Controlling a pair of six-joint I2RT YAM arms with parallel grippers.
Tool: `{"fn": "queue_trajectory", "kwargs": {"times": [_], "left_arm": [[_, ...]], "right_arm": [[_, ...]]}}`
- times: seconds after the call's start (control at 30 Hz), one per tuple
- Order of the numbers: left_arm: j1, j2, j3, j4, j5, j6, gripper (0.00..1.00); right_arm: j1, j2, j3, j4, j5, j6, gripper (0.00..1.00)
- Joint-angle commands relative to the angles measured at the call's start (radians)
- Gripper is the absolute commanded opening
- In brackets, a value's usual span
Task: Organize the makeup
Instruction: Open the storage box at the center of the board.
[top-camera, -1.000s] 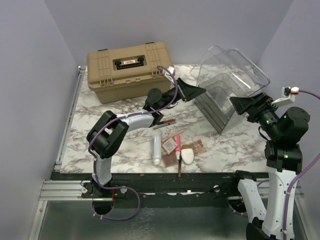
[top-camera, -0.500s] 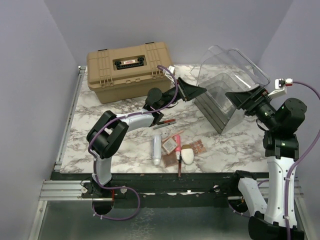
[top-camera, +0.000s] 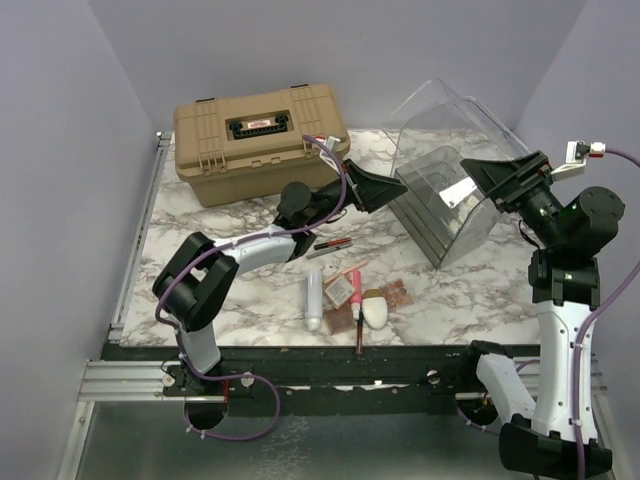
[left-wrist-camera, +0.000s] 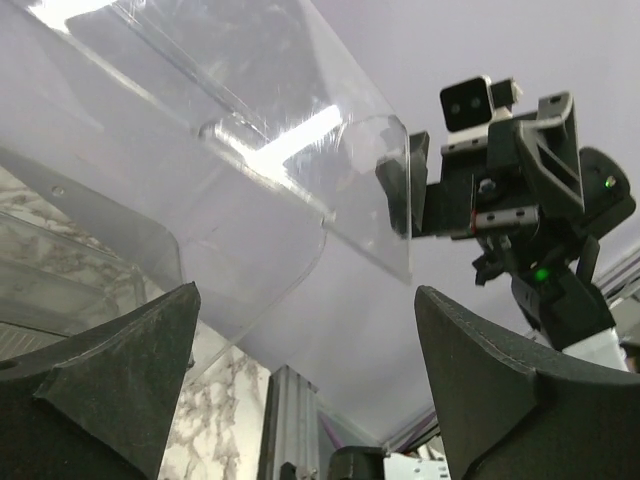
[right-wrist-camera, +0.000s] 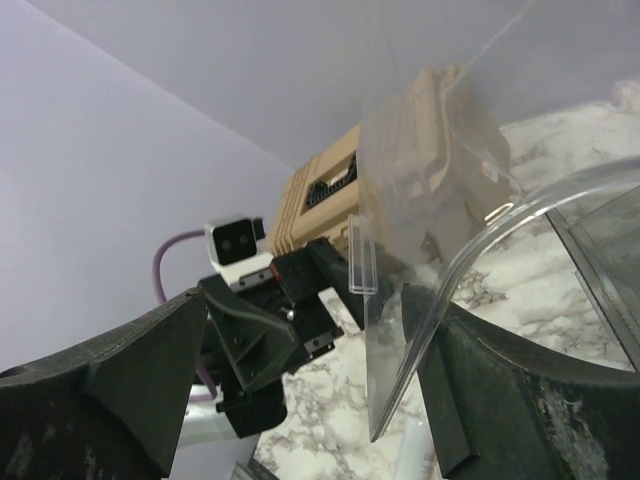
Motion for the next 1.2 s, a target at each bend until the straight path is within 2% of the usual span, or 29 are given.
{"fn": "queue_trajectory", "kwargs": {"times": [0.0, 0.17, 0.33, 0.53, 0.83, 1.03, 1.17], "left_arm": [[-0.011, -0.068, -0.061, -0.023, 0.023, 0.162, 0.91], [-0.044, -0.068, -0.075, -0.147, -0.021, 0.331, 0.91], [-0.137, -0.038, 0.043, -0.399, -0.123, 0.597, 0.91], [-0.191, 0.022, 0.140, -0.421, -0.179, 0.748, 0.91], [-0.194, 0.169, 0.256, -0.507, -0.177, 0.801, 0.91], [-0.194, 0.234, 0.320, -0.561, -0.221, 0.860, 0.91], [-0.194, 0.294, 0.401, -0.655, -0.231, 0.926, 0.90]], "right_arm": [[0.002, 0.009, 0.075, 0.130, 0.058, 0.029, 0.87], [0.003, 0.044, 0.122, 0.150, 0.111, 0.014, 0.89], [0.003, 0.066, 0.160, 0.150, 0.195, -0.001, 0.91], [0.002, 0.063, 0.167, 0.121, 0.348, 0.000, 0.93], [0.003, 0.068, 0.161, 0.101, 0.540, 0.073, 0.95], [0.003, 0.106, 0.182, 0.139, 0.490, 0.129, 0.95], [0.002, 0.109, 0.197, 0.131, 0.524, 0.151, 0.95]]}}
